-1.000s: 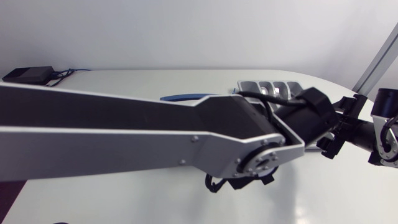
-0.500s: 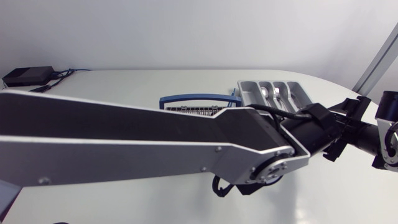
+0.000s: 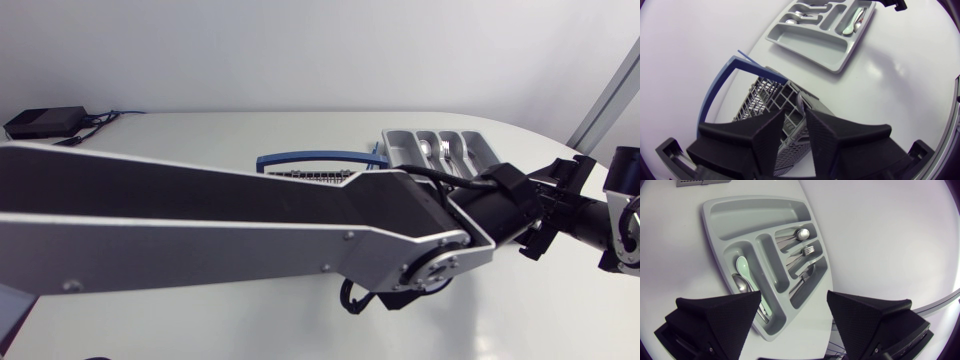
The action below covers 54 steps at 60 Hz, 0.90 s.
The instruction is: Unload the cutlery basket into the drawer organizer.
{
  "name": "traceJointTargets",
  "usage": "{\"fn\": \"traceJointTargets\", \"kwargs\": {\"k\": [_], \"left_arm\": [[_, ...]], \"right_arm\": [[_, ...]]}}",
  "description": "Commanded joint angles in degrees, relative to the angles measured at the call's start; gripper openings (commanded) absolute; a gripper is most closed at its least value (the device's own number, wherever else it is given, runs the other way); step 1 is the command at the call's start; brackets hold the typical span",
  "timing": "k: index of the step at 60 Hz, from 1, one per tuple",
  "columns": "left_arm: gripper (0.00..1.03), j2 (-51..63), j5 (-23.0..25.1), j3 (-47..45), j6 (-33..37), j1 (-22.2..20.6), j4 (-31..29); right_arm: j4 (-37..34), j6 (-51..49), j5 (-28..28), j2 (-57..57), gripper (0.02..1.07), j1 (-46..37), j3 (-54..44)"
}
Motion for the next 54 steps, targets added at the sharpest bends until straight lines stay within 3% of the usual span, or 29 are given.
{"fn": "traceJointTargets", "kwargs": {"k": [1, 8, 15, 39, 54], "left_arm": [[0.23, 1.8, -0.9, 1.3, -1.7, 0.4, -0.4], [0.23, 2.1, -0.9, 1.1, -1.8, 0.5, -0.4], [0.15, 2.1, -0.9, 0.9, -1.9, 0.7, -0.4], [0.14, -1.1, -1.0, 1.3, -1.2, 0.5, -0.6], [0.14, -3.7, -3.6, 0.9, 0.3, -0.2, -0.5]], "right_arm": [[-0.9, 0.1, -0.2, -0.9, 0.97, -0.5, -1.1], [-0.9, 0.0, -0.3, -1.0, 0.97, -0.5, -1.4], [-1.0, -0.1, -0.3, -1.2, 0.97, -0.5, -1.7], [-1.0, -0.3, -0.4, -1.1, 0.97, -0.6, -2.2], [-1.0, -0.3, -0.5, -1.2, 0.97, -0.7, -2.4]]}}
